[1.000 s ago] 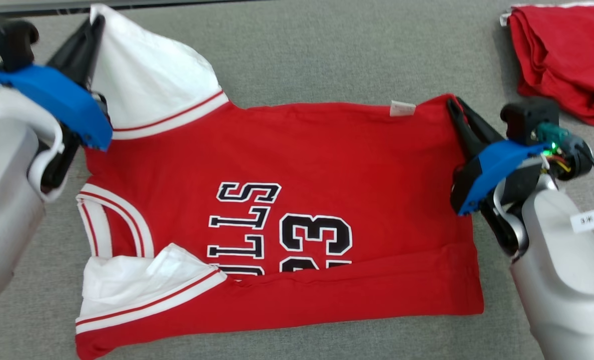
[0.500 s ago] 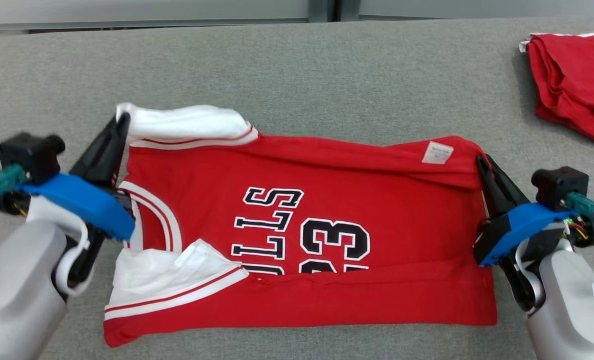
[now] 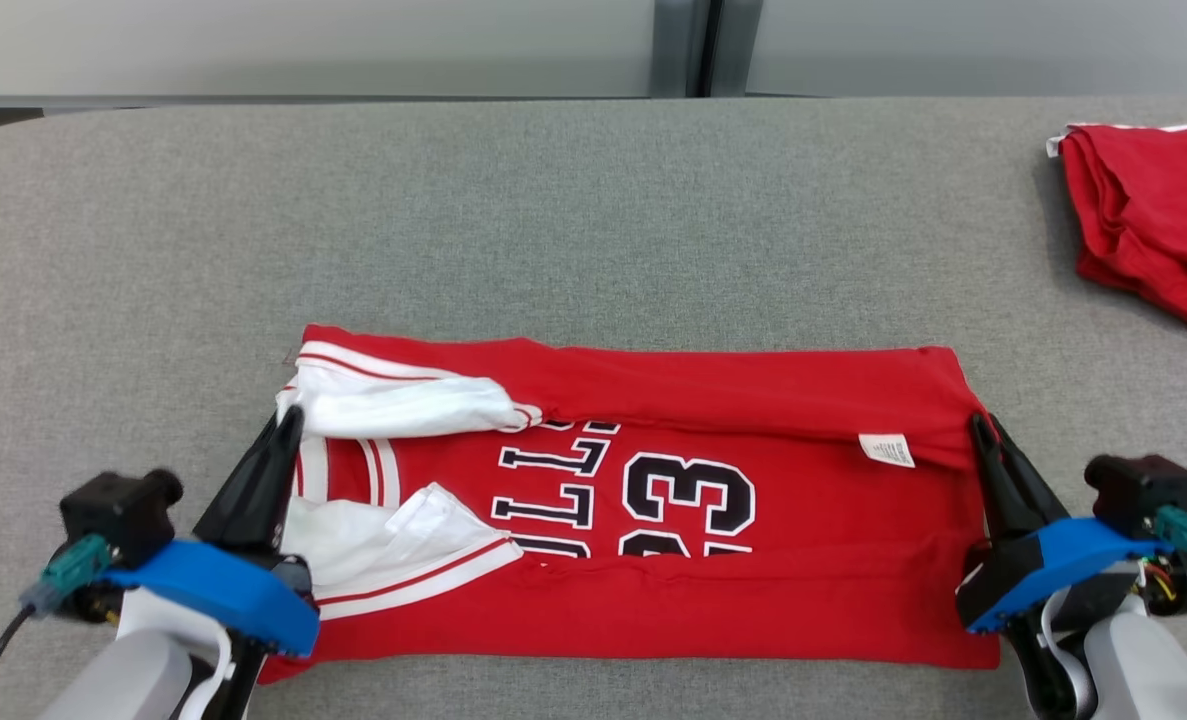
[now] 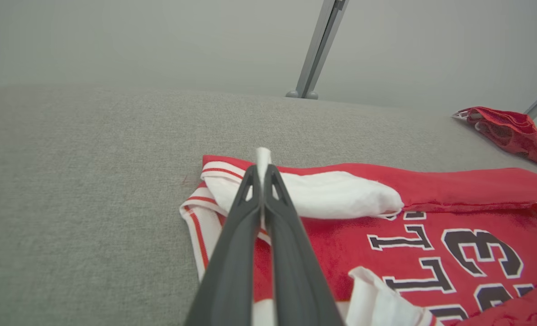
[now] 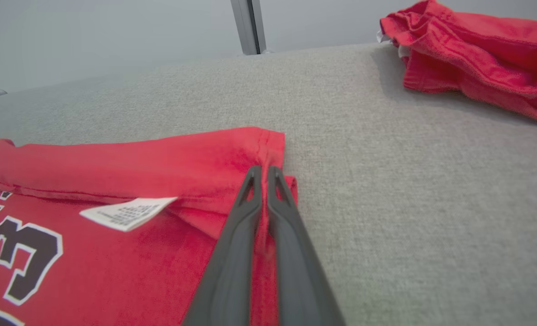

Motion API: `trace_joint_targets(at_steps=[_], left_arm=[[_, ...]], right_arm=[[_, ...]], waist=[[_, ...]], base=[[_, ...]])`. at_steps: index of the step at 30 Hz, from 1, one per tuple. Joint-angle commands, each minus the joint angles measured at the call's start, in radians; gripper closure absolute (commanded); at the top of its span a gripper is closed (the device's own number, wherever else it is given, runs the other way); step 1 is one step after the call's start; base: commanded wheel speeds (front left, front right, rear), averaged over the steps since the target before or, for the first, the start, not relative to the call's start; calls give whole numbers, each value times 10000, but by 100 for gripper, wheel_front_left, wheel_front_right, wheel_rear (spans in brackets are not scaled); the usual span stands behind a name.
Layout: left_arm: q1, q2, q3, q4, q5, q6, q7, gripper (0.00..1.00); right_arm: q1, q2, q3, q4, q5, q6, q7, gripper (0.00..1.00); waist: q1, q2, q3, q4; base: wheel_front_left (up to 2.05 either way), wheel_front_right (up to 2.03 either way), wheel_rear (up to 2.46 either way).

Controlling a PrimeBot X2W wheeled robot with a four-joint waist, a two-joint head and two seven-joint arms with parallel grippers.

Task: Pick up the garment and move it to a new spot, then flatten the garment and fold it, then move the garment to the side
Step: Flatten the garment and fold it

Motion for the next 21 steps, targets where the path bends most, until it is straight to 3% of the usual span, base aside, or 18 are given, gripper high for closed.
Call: trace_joint_targets(at_steps=[1,13,14,15,16,21], left_arm=[[300,-23,246,-32,63,95,-44,100],[1400,-694,673,440,620,1,-44,100],[1400,-800,832,460,646,30,-44,100],[1443,-871,880,506,743,59,-43,49],[1526,-934,909,565,851,81,-43,0],[1723,-1279,1726,360,1591,165,-44,0]], right_arm=[[272,46,-95,-117,95,2,-92,100],[1387,331,-251,-728,305,2,317,100],[1454,333,-271,-753,333,2,361,82],[1511,332,-280,-791,365,2,394,13],[1594,356,-289,-841,441,2,397,0],[1855,241,-478,-1170,553,4,171,0]], waist=[[1,1,-79,11],[1,1,-492,93],[1,1,-550,106],[1,1,-609,113],[1,1,-661,119],[1,1,-860,135]], base=[[0,0,0],[0,0,0],[0,0,0],[0,0,0],[0,0,0],[0,0,0]])
